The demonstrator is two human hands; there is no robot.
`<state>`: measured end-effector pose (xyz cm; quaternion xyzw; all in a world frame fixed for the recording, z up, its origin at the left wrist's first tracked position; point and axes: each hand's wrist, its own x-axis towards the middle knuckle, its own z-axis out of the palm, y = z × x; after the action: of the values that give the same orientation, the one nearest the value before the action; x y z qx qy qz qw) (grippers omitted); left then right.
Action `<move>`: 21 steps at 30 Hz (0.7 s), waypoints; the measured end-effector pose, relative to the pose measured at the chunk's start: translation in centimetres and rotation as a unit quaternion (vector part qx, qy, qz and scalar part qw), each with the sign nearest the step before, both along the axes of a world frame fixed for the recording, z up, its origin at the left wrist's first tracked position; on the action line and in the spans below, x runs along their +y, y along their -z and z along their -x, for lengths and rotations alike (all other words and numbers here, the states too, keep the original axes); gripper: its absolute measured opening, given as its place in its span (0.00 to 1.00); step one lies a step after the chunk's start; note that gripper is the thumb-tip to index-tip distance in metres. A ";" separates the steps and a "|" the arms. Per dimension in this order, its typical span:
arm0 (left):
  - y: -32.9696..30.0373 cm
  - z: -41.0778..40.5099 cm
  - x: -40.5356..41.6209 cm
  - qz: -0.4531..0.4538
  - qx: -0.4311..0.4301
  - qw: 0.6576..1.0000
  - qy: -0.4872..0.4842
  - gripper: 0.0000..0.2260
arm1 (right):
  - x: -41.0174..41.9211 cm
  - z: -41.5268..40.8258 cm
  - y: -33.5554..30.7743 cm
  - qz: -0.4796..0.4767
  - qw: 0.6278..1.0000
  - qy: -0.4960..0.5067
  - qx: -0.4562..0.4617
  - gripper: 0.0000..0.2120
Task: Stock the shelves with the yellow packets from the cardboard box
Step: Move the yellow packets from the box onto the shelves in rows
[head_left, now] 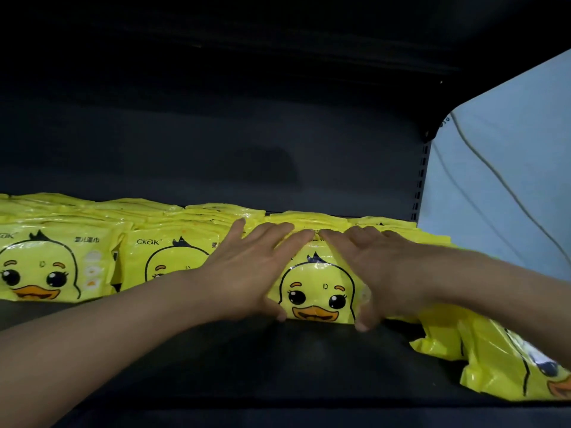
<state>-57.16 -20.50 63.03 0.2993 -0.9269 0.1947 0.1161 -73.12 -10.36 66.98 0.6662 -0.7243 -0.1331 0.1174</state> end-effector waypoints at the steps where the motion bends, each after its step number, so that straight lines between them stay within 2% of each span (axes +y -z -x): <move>1: 0.0 0.0 -0.3 -0.006 -0.003 1.000 -0.005 0.52 | -0.4 0.0 0.9 0.026 0.999 0.002 0.040 0.57; 3: -0.1 0.2 -1.0 -0.012 -0.012 1.000 -0.012 0.53 | -1.5 0.3 1.9 0.065 0.995 0.007 0.078 0.57; 9: -0.6 1.0 -1.8 0.007 -0.035 0.999 -0.037 0.52 | -3.2 0.9 1.8 0.091 0.991 0.019 0.092 0.53; 16: -0.5 0.2 -0.9 0.021 -0.027 0.998 -0.060 0.53 | -0.9 1.2 1.1 0.084 0.995 0.029 0.051 0.56; 21: -0.7 -0.6 -0.7 0.017 -0.032 0.997 -0.074 0.50 | -0.4 1.0 1.5 0.084 0.995 0.042 0.035 0.51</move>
<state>-56.55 -21.21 63.75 0.3587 -0.9018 0.2285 0.0764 -74.15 -10.74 65.52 0.6176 -0.7561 -0.1000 0.1921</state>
